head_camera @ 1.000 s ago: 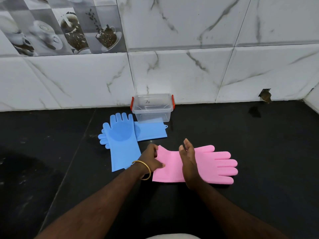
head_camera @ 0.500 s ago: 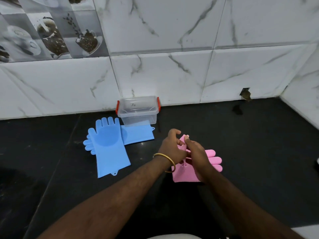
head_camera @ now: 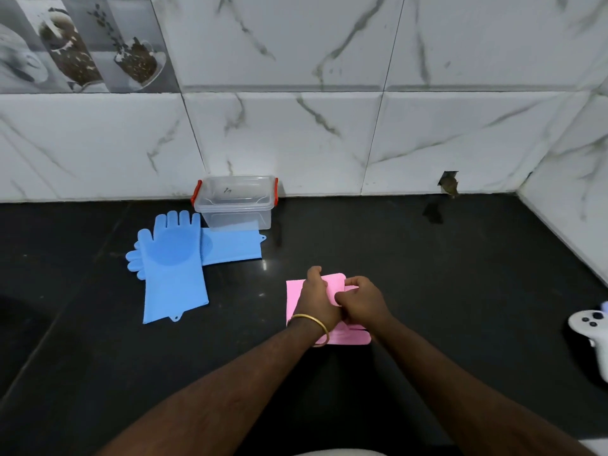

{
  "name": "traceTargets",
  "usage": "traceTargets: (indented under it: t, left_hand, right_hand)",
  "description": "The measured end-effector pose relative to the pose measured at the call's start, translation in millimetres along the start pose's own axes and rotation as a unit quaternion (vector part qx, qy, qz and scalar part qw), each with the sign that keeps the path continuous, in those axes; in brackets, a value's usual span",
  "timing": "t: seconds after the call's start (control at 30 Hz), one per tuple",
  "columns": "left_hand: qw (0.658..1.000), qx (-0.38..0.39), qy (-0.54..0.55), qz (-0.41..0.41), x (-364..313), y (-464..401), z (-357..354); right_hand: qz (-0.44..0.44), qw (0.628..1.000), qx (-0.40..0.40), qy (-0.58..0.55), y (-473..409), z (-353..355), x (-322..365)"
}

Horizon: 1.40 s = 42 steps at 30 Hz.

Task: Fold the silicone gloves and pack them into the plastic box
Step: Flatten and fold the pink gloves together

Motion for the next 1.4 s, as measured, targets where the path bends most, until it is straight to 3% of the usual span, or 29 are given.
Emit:
traceTargets:
  t: [0.1,0.2,0.27,0.33,0.4,0.5,0.6,0.83,0.9,0.97,1.03,1.1,1.17,1.23,1.3,1.37,1.4]
  left_hand:
    - [0.999,0.043,-0.009,-0.016,7.0,4.1,6.6]
    - [0.992,-0.075,-0.098,-0.022,23.8,4.6,26.0]
    - [0.984,-0.121,-0.120,0.059,35.8,4.1,38.5]
    - [0.977,-0.091,-0.095,0.168,45.1,1.6,43.5]
    - [0.971,-0.065,-0.056,0.224,46.2,-1.1,43.5]
    - [0.961,-0.043,0.022,0.274,34.6,-7.1,45.1]
    - [0.959,-0.009,0.083,0.270,16.9,-14.1,47.2]
    - [0.996,-0.029,0.061,0.062,-60.6,-21.7,47.5]
    - [0.998,-0.033,0.000,-0.058,-86.7,-22.1,55.6]
    - [0.975,-0.015,-0.084,-0.207,-107.3,-20.1,63.8]
    - [0.930,0.018,-0.169,-0.325,-117.2,-17.1,70.2]
    - [0.889,0.040,-0.213,-0.403,-118.3,-12.9,75.9]
    - [0.872,0.047,-0.205,-0.441,-112.1,-7.1,83.8]
    - [0.893,0.064,-0.165,-0.414,-97.8,-3.3,94.2]
    - [0.946,0.084,-0.075,-0.305,-79.2,1.2,101.5]
    - [0.991,0.069,0.040,-0.105,-61.2,4.1,104.2]
    - [0.992,0.079,0.088,0.039,-52.3,4.8,105.7]
  right_hand:
    - [0.054,0.997,-0.012,0.060,-3.7,3.0,-6.5]
    - [0.067,0.996,-0.019,0.064,-8.1,5.7,-11.7]
    - [0.046,0.998,-0.018,0.048,-11.5,5.6,-12.0]
    - [0.018,0.999,-0.013,0.034,-13.0,3.8,-12.0]
    - [0.002,1.000,-0.011,0.024,-14.2,2.8,-13.7]
    - [-0.019,1.000,-0.007,-0.007,-14.5,4.9,-13.8]
    - [-0.051,0.998,-0.007,-0.045,-7.1,14.1,-9.7]
    - [0.003,0.988,-0.118,-0.098,24.2,59.4,16.2]
    - [-0.005,0.982,-0.069,-0.175,36.1,69.5,36.4]
    - [-0.069,0.956,0.036,-0.282,44.9,79.5,55.2]
    - [-0.115,0.922,0.116,-0.352,49.8,85.3,71.0]
    - [-0.115,0.918,0.139,-0.354,49.8,85.4,79.3]
    - [-0.105,0.929,0.124,-0.332,49.9,80.3,82.1]
    - [-0.095,0.934,0.107,-0.328,50.7,72.0,83.5]
    - [-0.088,0.937,0.097,-0.325,50.0,66.5,84.2]
    - [-0.083,0.940,0.080,-0.321,49.1,66.5,87.2]
    - [-0.082,0.941,0.075,-0.321,48.6,68.1,89.0]
Point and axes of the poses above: each hand's wrist, its own y-axis away from the middle knuckle, its own z-axis out of the back of the hand, x = y × z, the point moved 1 cm from there along -y, towards the middle knuckle, and after that the axes turned 1 degree about -y, right-handed, at the moved point
